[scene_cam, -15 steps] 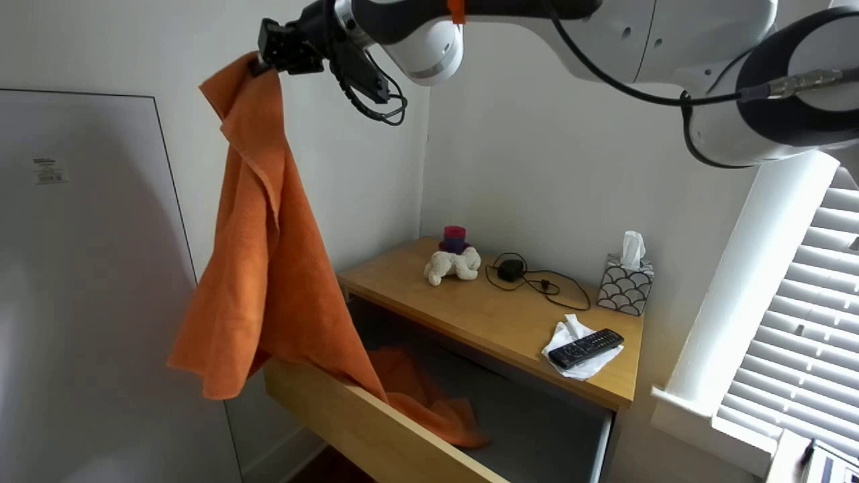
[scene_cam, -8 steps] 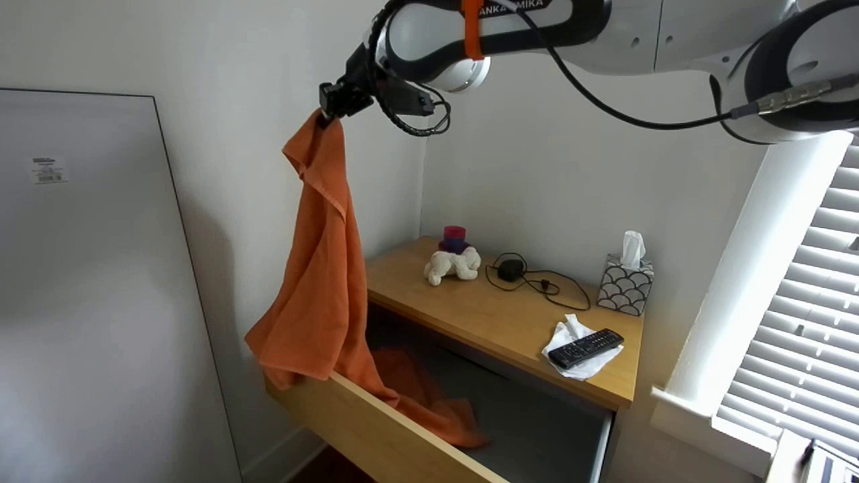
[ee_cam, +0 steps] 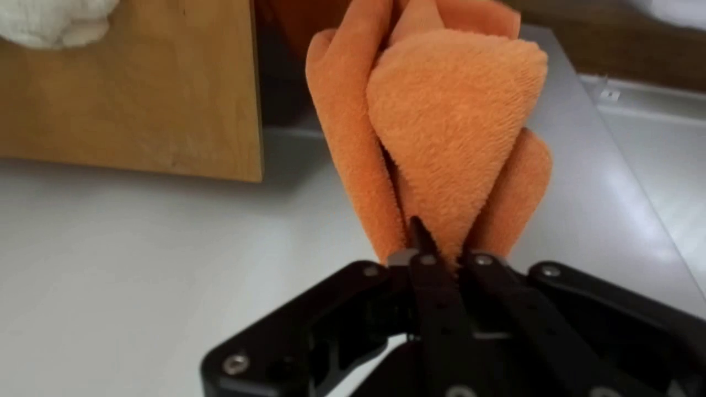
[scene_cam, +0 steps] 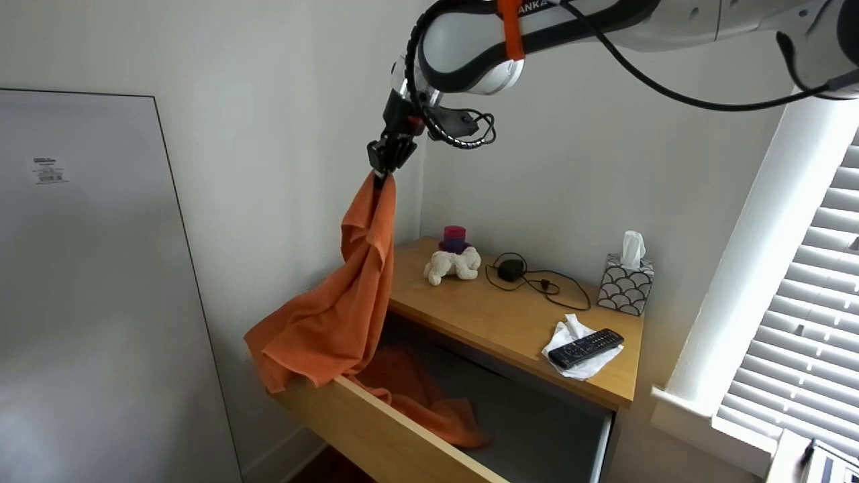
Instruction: Put the orange towel in the open drawer
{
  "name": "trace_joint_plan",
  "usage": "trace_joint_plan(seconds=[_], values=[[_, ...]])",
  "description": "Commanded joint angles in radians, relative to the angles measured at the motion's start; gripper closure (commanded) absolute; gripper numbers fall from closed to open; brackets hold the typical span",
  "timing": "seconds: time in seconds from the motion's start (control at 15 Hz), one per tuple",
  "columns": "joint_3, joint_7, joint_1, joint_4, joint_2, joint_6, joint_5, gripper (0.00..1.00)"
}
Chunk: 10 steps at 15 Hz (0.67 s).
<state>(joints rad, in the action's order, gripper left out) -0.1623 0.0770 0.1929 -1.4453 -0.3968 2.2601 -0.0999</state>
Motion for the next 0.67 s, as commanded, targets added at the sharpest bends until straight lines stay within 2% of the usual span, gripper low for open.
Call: trace_joint_plan(seconds=[0.0,0.27,0.47,0.53,0.6], values=[[0.002,0.01,0.0,-0.239,0.153,-0.118,0.004,0.99],[-0.008,0.041,-0.002,-0.41,0.233,-0.266,0.0,0.99],[0.002,0.065,-0.013,-0.512,0.275,-0.293,-0.038,0.99],[-0.005,0.032,-0.003,-0.407,0.202,-0.293,-0.012,0.99],[-0.004,0.033,-0.005,-0.426,0.208,-0.291,-0.013,0.96]])
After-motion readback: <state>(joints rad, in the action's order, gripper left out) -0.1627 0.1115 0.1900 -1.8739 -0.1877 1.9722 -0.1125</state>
